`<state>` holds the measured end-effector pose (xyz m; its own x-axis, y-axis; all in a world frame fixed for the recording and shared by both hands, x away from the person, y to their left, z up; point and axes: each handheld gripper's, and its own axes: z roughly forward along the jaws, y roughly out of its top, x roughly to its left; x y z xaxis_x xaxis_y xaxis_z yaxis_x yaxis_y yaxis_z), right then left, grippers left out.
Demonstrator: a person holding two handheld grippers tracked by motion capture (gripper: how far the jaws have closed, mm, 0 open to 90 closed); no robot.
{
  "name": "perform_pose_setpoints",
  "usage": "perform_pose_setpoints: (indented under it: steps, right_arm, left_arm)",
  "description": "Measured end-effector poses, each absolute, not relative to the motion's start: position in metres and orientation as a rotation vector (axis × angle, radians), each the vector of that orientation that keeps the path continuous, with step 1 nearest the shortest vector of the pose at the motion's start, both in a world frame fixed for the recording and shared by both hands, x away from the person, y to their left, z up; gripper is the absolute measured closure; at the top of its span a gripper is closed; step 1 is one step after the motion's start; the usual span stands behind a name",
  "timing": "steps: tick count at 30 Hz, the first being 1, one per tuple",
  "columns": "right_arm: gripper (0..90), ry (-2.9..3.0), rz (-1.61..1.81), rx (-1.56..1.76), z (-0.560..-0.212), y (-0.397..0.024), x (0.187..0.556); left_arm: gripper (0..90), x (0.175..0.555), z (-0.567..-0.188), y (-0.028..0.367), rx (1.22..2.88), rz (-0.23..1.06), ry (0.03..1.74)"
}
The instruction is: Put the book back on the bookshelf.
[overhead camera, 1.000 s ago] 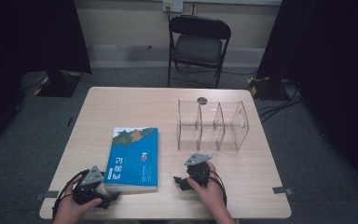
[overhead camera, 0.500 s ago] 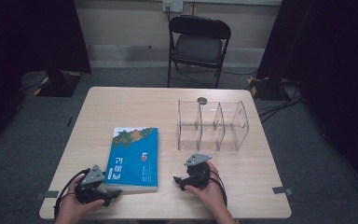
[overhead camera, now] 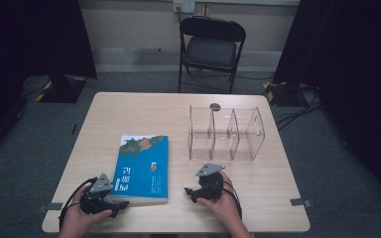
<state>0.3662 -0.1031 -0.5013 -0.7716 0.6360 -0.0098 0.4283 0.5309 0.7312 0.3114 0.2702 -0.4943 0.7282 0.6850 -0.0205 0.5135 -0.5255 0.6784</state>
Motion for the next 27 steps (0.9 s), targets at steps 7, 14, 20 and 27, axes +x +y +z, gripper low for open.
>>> perform_pose_setpoints:
  steps: [7, 14, 20, 27]
  right_arm:
    - [11.8, 2.500, 1.078, 0.886, -0.501, -0.103, 0.367]
    - [13.2, 2.517, 1.095, 0.863, -0.501, -0.101, 0.367]
    - [13.2, 2.539, 1.141, 0.870, -0.498, -0.104, 0.368]
    - [13.4, 2.594, 1.195, 0.766, -0.489, -0.097, 0.362]
  left_arm:
    - [15.2, 0.312, -0.491, 0.268, 2.267, 0.313, 0.920]
    - [15.8, 0.313, -0.489, 0.268, 2.278, 0.318, 0.920]
    - [16.1, 0.313, -0.487, 0.269, 2.279, 0.317, 0.914]
    - [16.3, 0.313, -0.486, 0.268, 2.281, 0.318, 0.920]
